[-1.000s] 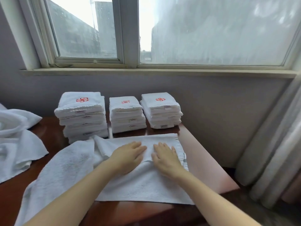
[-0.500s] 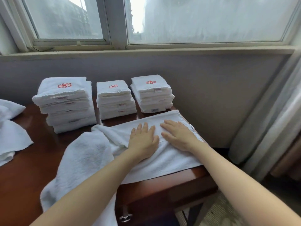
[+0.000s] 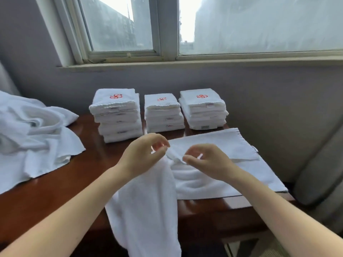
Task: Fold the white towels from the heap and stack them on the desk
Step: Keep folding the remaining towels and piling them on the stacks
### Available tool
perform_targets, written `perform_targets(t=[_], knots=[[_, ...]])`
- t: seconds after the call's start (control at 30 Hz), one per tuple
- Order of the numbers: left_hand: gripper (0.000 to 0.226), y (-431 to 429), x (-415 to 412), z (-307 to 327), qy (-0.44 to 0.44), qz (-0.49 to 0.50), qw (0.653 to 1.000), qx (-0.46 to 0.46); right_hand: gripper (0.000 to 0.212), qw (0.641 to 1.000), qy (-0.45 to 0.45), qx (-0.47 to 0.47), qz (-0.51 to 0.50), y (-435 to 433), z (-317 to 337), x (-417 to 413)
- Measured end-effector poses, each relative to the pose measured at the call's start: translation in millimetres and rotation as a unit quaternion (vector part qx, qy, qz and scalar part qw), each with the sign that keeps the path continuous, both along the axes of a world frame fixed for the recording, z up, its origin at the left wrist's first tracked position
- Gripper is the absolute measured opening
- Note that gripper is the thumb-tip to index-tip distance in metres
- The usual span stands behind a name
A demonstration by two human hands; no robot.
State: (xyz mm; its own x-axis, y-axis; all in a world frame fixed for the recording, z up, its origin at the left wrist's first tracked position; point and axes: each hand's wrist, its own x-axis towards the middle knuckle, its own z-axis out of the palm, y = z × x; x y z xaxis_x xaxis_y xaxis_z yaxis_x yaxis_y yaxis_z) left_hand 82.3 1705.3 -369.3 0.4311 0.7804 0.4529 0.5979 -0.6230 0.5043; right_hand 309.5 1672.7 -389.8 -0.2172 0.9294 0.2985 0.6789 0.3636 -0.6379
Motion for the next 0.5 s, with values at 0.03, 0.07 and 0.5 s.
perform_targets(t=[0.03,0.07,0.5], knots=[[0.006,-5.4,-11.0,-0.9,0.007,0.005,1.000,-0.008,0.045,0.999,-0.041,-0.032,-0.003,-3.3,5.9,-14.3],[0.005,-11.3,-20.3,-3.3,0.019,0.007,1.000,-0.019,0.059,0.992,-0.099,-0.072,-0.003,-5.7,9.2,-27.4],[0.074,-69.4,-69.6,0.1,-0.007,0.045,0.977,-0.210,0.031,0.942,0.218,-0.220,0.126,-0.3,48.9,-107.7]])
